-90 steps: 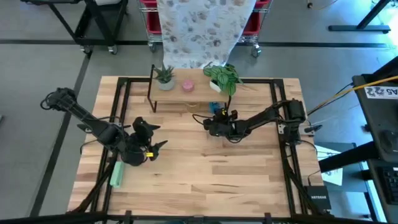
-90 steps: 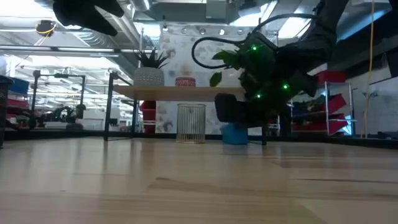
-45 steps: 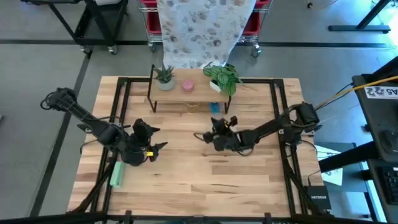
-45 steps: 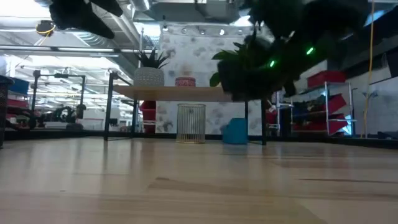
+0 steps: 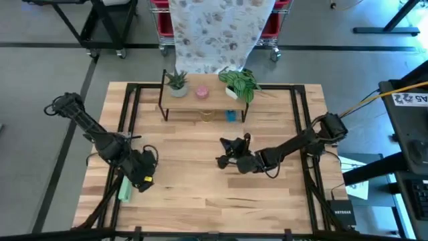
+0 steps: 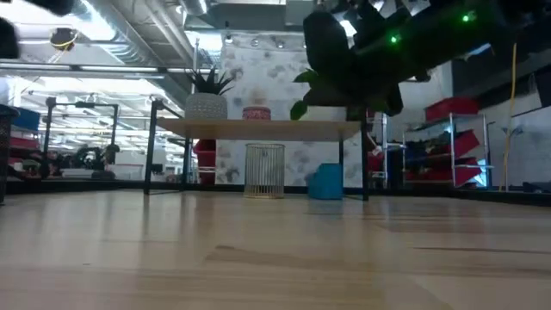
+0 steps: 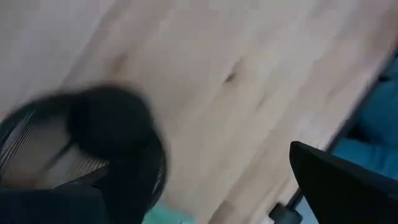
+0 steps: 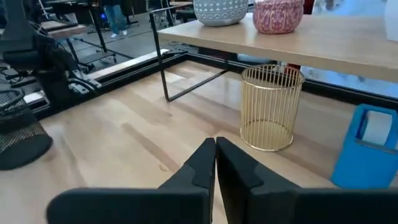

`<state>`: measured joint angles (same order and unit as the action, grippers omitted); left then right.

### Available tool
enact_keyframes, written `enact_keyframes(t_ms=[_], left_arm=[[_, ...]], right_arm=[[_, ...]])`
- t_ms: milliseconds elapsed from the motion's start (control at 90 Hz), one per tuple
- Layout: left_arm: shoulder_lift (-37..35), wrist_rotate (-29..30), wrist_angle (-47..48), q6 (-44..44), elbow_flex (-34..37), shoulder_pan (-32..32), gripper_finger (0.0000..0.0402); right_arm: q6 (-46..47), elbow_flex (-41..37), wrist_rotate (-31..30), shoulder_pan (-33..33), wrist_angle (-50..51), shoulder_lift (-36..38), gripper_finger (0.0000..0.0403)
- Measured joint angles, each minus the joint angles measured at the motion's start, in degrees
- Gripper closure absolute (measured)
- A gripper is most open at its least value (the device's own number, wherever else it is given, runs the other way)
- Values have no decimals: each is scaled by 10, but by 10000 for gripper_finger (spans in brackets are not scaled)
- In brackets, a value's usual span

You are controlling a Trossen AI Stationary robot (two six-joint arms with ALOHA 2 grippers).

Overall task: Stock shelves
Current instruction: Move the black pen holder in the center of the table

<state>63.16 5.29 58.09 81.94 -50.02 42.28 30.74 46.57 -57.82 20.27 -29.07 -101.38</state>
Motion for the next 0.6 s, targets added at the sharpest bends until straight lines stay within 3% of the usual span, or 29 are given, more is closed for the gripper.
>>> enact_keyframes(t_ms=[367, 600], left_arm=[[55, 16, 18, 242, 0, 120, 66], [112, -62, 6, 348, 0, 175, 66]], right_arm=[[3, 0, 24, 0, -1, 0, 403], [4, 0, 26, 0, 0, 0, 403]])
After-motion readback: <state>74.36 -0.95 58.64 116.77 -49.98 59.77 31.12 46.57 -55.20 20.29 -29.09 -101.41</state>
